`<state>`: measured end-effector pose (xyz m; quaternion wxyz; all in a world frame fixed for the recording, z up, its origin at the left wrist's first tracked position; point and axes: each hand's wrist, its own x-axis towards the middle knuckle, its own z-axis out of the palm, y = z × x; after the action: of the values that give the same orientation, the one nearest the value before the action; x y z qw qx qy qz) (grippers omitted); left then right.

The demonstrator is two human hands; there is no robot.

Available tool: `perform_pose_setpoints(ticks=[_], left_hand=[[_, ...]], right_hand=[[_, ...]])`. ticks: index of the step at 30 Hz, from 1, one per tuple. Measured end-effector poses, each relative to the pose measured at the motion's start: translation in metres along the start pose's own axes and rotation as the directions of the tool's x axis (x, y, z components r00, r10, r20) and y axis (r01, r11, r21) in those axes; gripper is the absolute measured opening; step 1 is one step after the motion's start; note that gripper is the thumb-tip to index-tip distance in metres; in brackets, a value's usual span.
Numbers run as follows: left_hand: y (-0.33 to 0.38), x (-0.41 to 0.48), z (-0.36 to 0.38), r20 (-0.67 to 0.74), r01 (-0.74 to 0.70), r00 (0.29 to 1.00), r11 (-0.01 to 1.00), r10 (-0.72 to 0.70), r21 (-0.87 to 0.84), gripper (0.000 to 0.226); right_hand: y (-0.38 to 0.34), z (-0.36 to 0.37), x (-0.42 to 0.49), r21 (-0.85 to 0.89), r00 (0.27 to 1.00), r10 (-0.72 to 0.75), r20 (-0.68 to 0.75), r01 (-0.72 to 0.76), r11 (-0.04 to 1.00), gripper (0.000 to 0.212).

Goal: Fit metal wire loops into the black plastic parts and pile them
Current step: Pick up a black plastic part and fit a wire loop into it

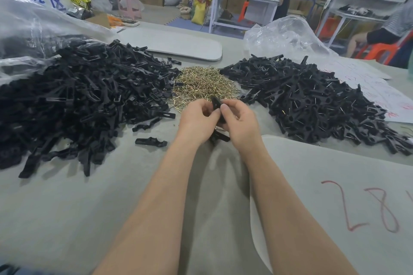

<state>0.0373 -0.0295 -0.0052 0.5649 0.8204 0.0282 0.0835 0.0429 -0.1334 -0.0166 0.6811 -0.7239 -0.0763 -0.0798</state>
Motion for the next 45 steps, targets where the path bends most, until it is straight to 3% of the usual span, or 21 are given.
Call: perform_pose_setpoints(ticks=[4,8,10,15,17,22,29,33,35,41,45], left_hand=[[0.001,-0.001,-0.001,-0.051,0.039,0.998,0.989,-0.047,-0.144,0.005],[0.002,-0.001,-0.001,-0.109,-0.007,0.994,0.992,-0.007,-0.128,0.018],[0.003,-0.001,-0.001,-0.109,0.01,0.993,0.979,-0.032,-0.204,0.02],[0.007,-0.005,-0.002,-0.009,0.054,0.998,0.873,-0.067,-0.485,0.022],[0.007,-0.004,-0.001,-0.014,0.059,0.997,0.877,-0.075,-0.477,0.021],[0.009,-0.003,0.002,-0.094,0.036,0.992,0.914,-0.08,-0.405,0.017],[0.009,-0.003,0.008,-0.089,-0.043,0.996,0.991,0.032,-0.128,0.023],[0.007,-0.003,0.004,-0.144,-0.015,0.989,0.971,-0.02,-0.238,0.016],[0.007,-0.003,0.003,-0.174,-0.007,0.984,0.961,-0.043,-0.277,0.024],[0.01,-0.003,0.005,-0.118,-0.052,0.993,0.968,0.023,-0.247,0.006],[0.007,-0.003,0.002,-0.09,-0.011,0.996,0.944,-0.019,-0.329,0.014]], right_hand=[[-0.003,-0.001,-0.002,0.008,0.997,-0.047,-0.064,0.048,0.999,0.018],[-0.001,-0.006,0.0,-0.059,0.979,-0.088,-0.186,0.078,0.995,0.008],[-0.002,-0.009,0.001,-0.06,0.975,-0.086,-0.206,0.075,0.995,0.008],[-0.007,-0.008,0.001,0.153,0.993,0.018,-0.117,0.0,0.988,0.016],[-0.008,-0.006,0.001,0.166,0.995,0.02,-0.1,-0.003,0.986,0.018],[-0.006,-0.002,-0.001,-0.019,0.975,-0.045,-0.219,0.042,0.999,0.018],[-0.006,0.002,-0.005,-0.177,0.956,-0.119,-0.268,0.073,0.982,0.017],[-0.006,0.005,-0.006,-0.157,0.975,-0.126,-0.185,0.097,0.983,0.011],[-0.006,0.005,-0.005,-0.153,0.976,-0.131,-0.175,0.104,0.983,0.012],[-0.006,0.0,-0.005,-0.142,0.968,-0.135,-0.212,0.106,0.984,0.015],[-0.008,-0.003,-0.004,-0.091,0.98,-0.1,-0.173,0.086,0.992,0.018]])
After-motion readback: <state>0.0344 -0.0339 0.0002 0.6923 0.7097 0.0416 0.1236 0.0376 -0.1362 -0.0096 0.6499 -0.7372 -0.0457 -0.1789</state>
